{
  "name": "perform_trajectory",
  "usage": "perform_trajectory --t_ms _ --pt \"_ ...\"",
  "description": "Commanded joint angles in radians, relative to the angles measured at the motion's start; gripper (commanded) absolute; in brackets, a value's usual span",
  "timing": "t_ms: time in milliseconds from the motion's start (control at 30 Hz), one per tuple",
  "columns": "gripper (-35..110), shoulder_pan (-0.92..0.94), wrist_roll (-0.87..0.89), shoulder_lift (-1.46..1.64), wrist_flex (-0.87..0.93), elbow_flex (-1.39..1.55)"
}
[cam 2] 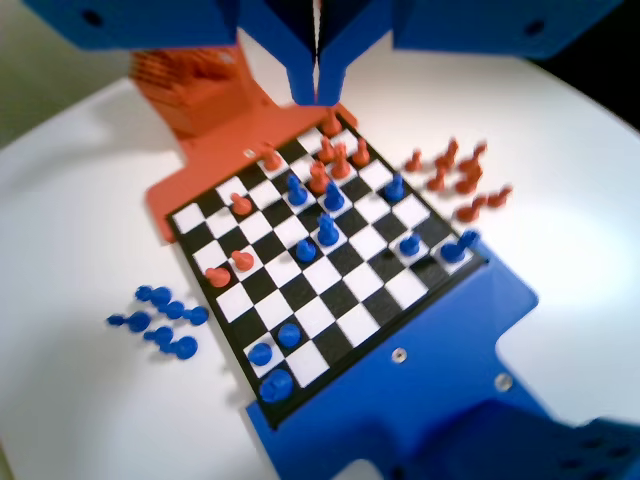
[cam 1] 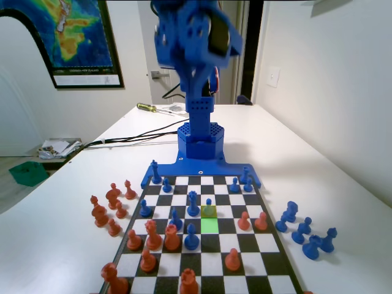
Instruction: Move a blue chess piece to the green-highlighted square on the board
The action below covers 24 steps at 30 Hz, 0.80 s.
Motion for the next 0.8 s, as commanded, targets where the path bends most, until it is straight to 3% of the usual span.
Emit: perform_trajectory --t_ms 0,333,767 --pt "1 0.009 0.08 -0.048 -0.083 0.044" --pt "1 -0.034 0.215 -0.255 -0.333 0.196" --pt "9 -0.107 0.256 -0.364 -0.511 0.232"
